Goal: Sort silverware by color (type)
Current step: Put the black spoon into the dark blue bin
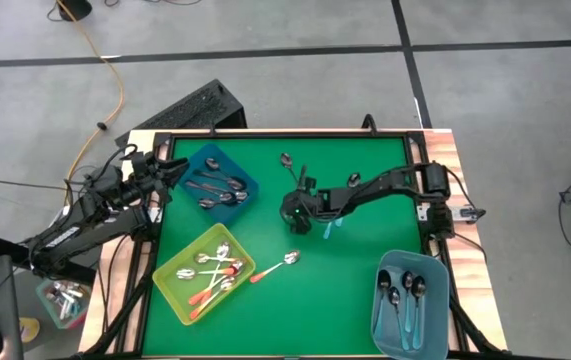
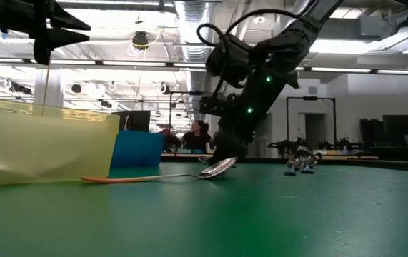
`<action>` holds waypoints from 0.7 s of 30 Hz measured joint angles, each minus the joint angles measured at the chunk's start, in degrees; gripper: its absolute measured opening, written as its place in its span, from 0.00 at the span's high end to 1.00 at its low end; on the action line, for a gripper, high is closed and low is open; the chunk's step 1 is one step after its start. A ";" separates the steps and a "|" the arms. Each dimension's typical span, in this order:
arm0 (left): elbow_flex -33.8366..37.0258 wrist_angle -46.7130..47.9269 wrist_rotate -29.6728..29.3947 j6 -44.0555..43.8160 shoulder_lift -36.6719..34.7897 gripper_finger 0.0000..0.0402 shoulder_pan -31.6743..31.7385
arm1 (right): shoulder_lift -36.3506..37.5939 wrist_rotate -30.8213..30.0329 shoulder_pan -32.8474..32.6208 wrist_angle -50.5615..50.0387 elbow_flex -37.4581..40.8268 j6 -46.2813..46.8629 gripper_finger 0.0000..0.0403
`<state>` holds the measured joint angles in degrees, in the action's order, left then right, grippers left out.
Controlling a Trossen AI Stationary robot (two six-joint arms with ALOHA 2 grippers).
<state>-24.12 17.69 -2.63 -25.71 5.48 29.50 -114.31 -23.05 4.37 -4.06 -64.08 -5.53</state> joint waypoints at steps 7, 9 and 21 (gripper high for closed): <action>0.00 -0.02 -0.73 0.00 -0.01 0.73 0.00 | -0.30 -2.43 0.01 -0.36 0.08 2.72 0.74; 0.00 0.00 -0.73 0.00 0.00 0.73 0.00 | -0.31 -2.71 0.01 -0.53 0.10 3.60 0.78; 0.00 0.00 -0.81 -0.35 0.00 0.73 0.00 | 0.14 -8.66 -1.93 -0.61 0.19 8.43 0.96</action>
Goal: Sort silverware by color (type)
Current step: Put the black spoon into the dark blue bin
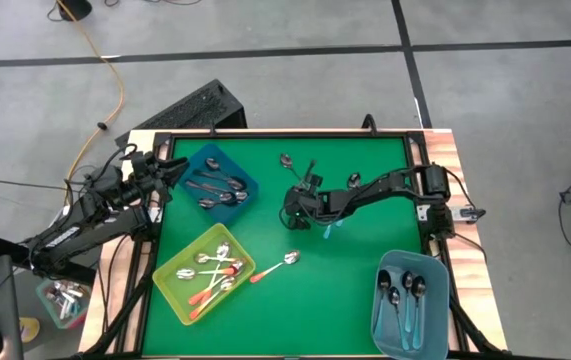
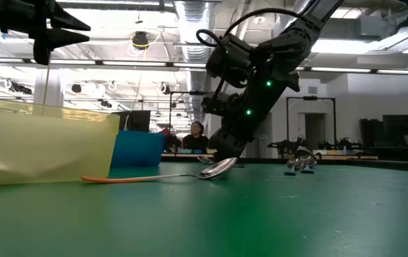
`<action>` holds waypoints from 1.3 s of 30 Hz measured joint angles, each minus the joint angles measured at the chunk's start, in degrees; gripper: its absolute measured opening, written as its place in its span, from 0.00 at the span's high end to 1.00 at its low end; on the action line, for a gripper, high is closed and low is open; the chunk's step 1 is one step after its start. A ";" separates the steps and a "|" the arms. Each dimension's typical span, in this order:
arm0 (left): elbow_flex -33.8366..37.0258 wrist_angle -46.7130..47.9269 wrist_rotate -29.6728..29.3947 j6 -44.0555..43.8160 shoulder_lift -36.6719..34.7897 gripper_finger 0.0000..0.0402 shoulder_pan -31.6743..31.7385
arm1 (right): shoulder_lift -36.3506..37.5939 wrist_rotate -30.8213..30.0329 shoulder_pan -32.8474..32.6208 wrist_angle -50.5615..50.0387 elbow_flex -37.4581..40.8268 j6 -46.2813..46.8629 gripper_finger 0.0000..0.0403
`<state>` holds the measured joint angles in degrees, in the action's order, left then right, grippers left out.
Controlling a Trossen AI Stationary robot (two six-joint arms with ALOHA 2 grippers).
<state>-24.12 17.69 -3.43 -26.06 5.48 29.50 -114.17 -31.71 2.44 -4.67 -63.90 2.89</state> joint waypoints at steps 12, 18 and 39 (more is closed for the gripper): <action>0.00 0.06 -0.01 -0.04 0.00 0.73 0.00 | -0.05 -2.53 -4.30 -1.66 -6.27 2.93 0.98; 0.00 2.48 -0.01 -0.16 -0.02 0.73 0.00 | -0.11 -5.93 -6.71 -2.07 -13.50 -0.99 0.98; 0.02 2.34 -0.01 -1.75 -0.02 0.73 0.00 | -0.11 -12.02 -11.11 7.07 -27.76 -28.55 0.98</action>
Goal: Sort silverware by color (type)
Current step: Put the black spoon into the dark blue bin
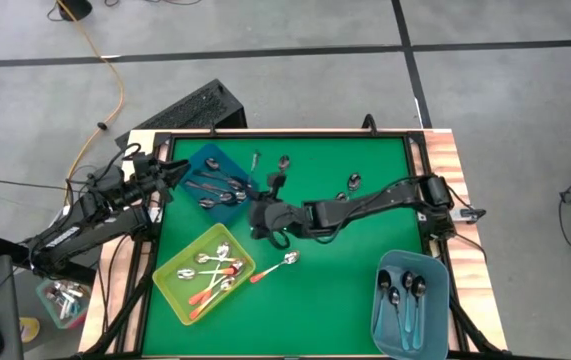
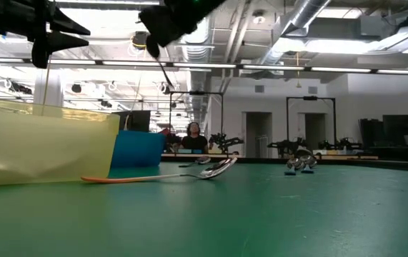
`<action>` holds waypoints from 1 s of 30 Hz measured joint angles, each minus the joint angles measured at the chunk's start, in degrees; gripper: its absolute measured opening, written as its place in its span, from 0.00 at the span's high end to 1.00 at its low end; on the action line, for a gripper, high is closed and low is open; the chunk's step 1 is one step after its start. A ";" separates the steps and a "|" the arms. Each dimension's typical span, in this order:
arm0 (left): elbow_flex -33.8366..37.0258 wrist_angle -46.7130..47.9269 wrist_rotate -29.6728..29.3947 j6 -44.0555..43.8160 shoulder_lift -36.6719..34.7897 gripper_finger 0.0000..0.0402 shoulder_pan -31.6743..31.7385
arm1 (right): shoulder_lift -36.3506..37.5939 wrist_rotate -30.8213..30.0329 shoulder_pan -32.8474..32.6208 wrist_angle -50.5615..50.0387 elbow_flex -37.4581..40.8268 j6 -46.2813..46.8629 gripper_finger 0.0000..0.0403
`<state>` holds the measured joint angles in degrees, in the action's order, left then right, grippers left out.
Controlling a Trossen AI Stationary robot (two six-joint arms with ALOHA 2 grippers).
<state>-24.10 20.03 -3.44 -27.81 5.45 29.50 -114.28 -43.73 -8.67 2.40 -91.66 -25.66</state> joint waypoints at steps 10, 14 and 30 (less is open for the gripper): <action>0.00 0.00 0.00 0.11 0.00 0.73 0.00 | -0.31 15.30 -1.30 15.34 -0.02 -15.06 0.98; 0.00 0.00 0.00 0.12 0.02 0.73 0.00 | -0.31 23.45 -0.03 14.13 0.00 -11.68 0.98; 0.00 0.00 -0.27 0.13 0.00 0.73 0.00 | -3.72 38.11 7.20 20.14 -0.26 -2.63 0.98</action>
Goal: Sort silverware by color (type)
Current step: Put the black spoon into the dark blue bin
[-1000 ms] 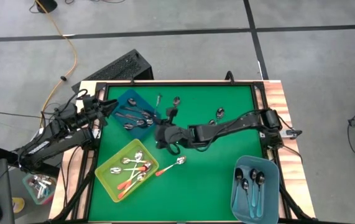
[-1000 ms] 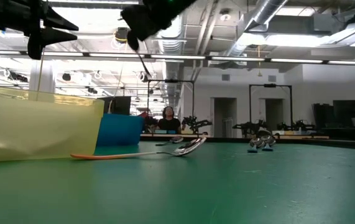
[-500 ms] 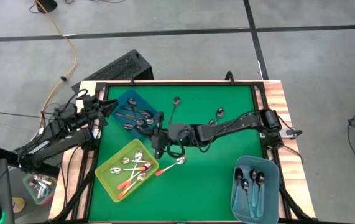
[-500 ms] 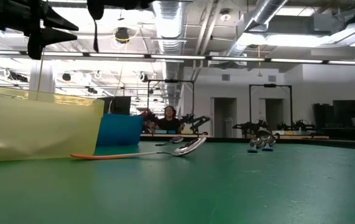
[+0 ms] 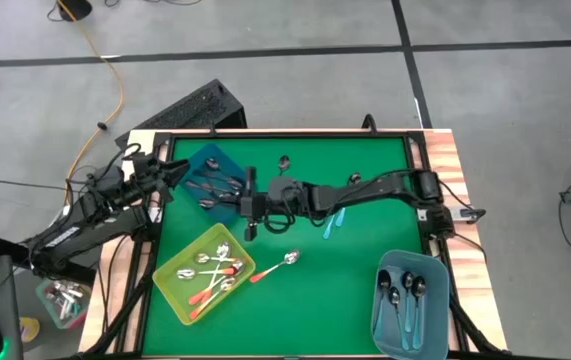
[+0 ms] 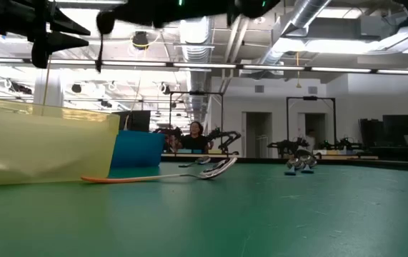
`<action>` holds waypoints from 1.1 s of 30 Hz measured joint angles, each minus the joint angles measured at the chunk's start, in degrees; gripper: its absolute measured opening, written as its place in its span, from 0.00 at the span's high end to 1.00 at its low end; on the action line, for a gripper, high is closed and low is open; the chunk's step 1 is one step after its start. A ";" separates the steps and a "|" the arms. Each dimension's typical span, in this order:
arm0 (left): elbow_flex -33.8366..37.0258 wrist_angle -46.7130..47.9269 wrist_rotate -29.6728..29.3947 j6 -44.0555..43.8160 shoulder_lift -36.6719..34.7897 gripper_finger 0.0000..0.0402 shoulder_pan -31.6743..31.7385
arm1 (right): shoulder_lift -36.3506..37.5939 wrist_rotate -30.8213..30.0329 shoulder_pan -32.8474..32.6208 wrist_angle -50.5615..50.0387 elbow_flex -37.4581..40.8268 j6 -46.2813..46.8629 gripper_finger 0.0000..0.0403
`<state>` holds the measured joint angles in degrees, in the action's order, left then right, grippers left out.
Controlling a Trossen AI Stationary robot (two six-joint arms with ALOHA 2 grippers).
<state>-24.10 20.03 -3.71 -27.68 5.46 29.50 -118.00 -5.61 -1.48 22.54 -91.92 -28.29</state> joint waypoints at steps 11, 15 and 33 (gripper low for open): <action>0.00 0.11 -0.51 0.04 0.00 0.73 0.00 | -9.24 2.62 4.35 7.88 0.32 6.38 0.98; 0.00 0.11 -1.70 0.07 0.02 0.73 0.00 | -10.90 6.87 6.61 10.54 0.33 10.13 0.98; 0.00 0.02 -5.79 0.31 0.02 0.73 0.00 | -10.72 13.27 12.77 14.34 0.26 22.13 0.98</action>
<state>-24.10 20.05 -9.51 -27.38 5.48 29.50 -128.73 7.66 11.29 36.88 -91.66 -6.17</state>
